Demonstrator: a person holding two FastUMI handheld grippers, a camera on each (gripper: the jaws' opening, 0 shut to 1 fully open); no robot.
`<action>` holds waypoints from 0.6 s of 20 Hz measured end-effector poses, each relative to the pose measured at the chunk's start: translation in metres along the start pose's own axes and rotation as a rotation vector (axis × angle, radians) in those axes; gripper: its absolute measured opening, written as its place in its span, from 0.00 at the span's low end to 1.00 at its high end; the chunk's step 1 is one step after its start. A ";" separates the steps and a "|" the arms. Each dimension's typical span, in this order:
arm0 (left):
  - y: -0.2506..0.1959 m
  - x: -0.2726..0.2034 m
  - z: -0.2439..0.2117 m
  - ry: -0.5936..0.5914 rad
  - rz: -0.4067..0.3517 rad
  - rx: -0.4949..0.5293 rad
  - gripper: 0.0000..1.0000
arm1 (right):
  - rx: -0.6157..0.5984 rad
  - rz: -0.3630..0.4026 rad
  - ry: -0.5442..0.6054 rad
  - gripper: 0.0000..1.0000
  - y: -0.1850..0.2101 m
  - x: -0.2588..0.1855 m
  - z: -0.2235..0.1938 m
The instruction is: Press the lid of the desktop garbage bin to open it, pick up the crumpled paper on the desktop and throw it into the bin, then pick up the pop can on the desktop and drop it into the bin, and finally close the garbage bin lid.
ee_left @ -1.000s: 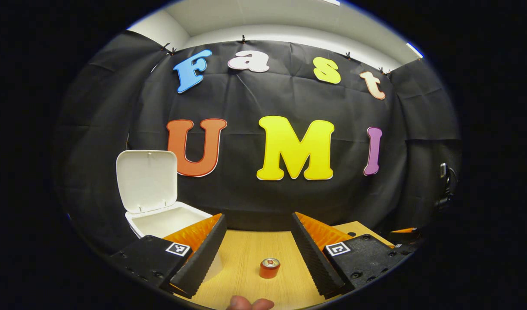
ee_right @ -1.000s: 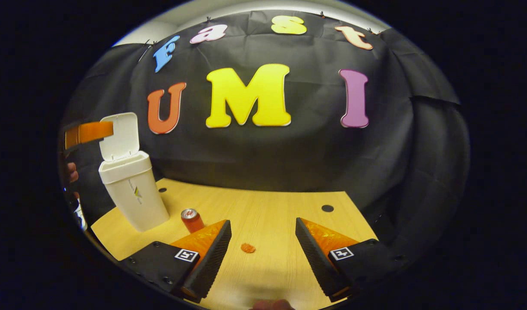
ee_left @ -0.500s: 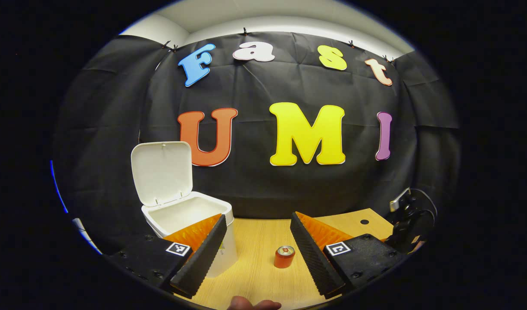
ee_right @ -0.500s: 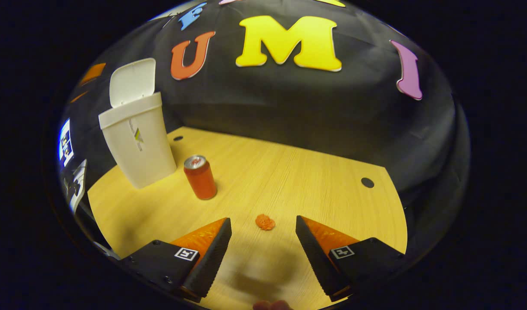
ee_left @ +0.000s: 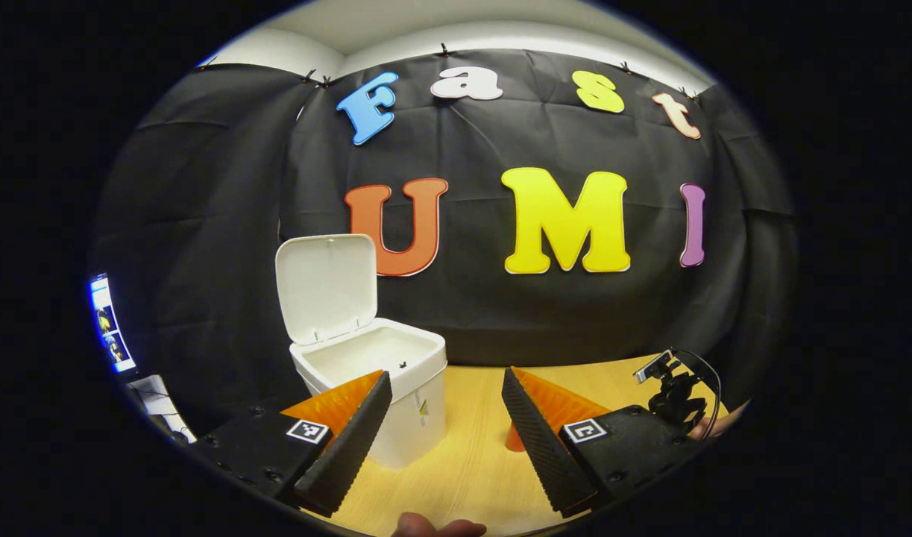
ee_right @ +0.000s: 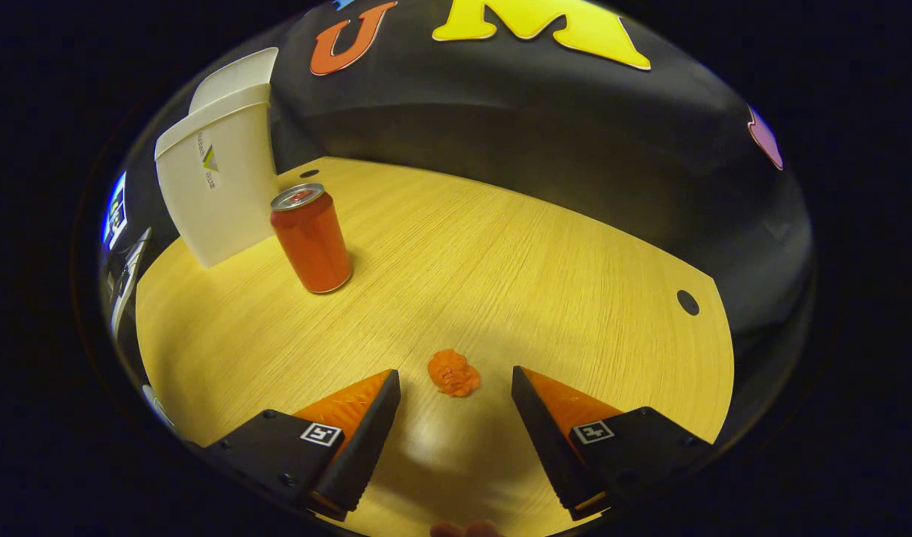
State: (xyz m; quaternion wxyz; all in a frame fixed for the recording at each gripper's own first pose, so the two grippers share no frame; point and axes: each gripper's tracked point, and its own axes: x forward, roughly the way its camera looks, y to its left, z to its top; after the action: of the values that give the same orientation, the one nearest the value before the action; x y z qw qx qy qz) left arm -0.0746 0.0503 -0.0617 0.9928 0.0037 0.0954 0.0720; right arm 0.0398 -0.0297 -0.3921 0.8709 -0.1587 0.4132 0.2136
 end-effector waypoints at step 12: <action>0.017 -0.010 -0.007 0.016 0.076 0.007 0.98 | 0.035 0.047 0.030 0.70 0.009 0.028 -0.004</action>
State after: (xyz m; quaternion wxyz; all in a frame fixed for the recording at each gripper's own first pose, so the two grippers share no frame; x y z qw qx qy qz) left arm -0.0884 0.0656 -0.0667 0.9885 0.0104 0.1035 0.1095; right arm 0.0484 -0.0172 -0.4176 0.8620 -0.1370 0.4334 0.2243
